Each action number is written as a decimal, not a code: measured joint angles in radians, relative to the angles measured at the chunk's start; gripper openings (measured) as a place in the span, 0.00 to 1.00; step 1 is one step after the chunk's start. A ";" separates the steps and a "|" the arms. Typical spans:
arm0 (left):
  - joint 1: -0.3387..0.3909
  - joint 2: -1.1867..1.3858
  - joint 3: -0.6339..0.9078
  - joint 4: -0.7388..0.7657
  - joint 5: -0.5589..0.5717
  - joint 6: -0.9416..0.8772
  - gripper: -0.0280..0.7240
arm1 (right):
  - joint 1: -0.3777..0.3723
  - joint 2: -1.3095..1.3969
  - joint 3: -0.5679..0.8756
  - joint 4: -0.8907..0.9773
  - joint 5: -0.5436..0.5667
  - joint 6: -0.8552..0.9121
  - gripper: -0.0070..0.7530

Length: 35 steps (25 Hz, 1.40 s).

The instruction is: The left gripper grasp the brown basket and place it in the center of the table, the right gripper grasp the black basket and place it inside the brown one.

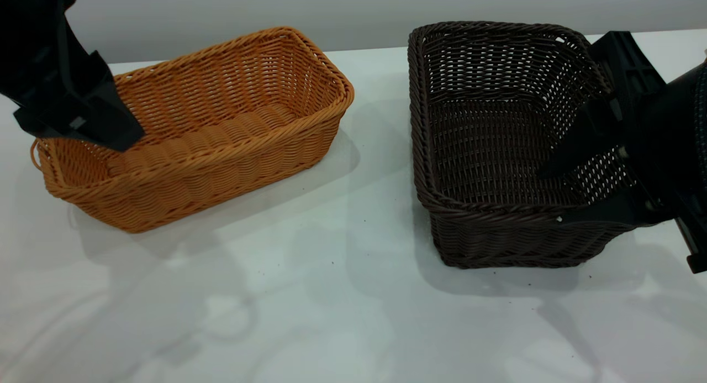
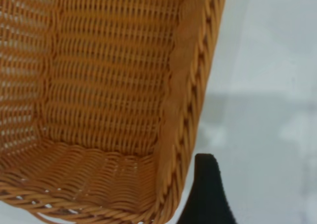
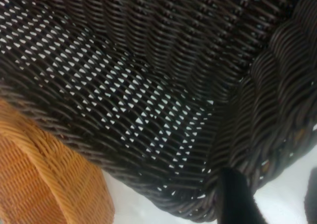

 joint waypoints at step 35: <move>0.000 0.000 0.000 0.019 0.008 -0.004 0.66 | 0.000 0.213 -0.141 0.027 0.009 -0.099 0.42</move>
